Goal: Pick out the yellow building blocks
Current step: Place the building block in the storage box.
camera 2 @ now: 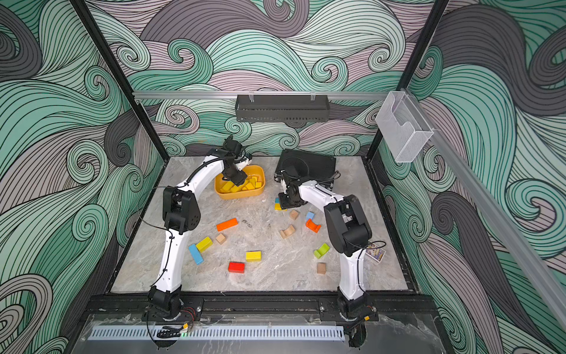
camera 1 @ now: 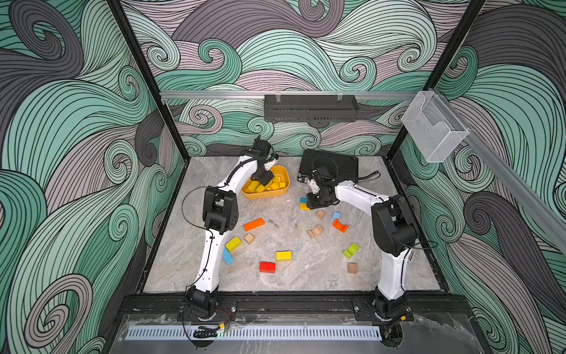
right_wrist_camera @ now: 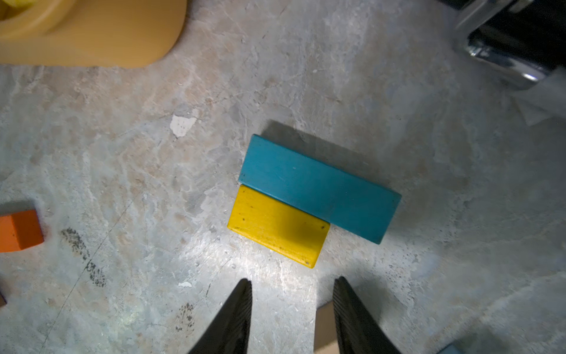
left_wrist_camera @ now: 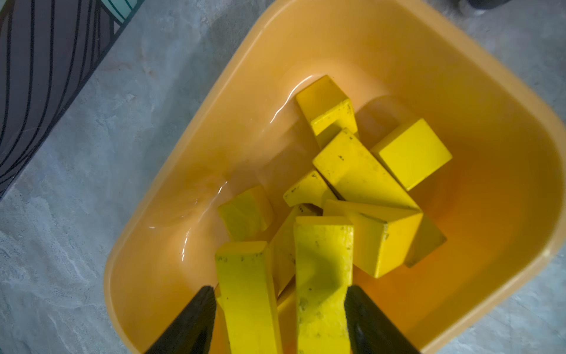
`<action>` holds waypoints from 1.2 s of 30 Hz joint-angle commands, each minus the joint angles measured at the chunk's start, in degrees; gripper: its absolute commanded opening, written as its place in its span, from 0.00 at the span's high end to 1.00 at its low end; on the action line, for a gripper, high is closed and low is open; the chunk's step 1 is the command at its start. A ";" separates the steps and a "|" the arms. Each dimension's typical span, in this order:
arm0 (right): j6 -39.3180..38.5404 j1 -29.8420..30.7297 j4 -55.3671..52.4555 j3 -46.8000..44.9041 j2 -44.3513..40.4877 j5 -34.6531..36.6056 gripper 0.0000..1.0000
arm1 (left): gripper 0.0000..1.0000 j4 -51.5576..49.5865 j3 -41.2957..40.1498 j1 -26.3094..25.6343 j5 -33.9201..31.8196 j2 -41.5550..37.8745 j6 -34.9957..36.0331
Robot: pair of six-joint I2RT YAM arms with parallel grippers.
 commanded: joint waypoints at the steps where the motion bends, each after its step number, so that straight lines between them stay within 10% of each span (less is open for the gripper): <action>1: 1.06 -0.42 -0.49 1.66 1.03 -1.01 0.54 | 0.28 -0.27 1.86 0.23 -1.23 -2.15 -0.20; 36: -2.54 0.42 -1.64 2.34 5.36 -19.45 0.55 | 0.25 -5.90 -24.17 8.83 7.26 -33.25 -5.49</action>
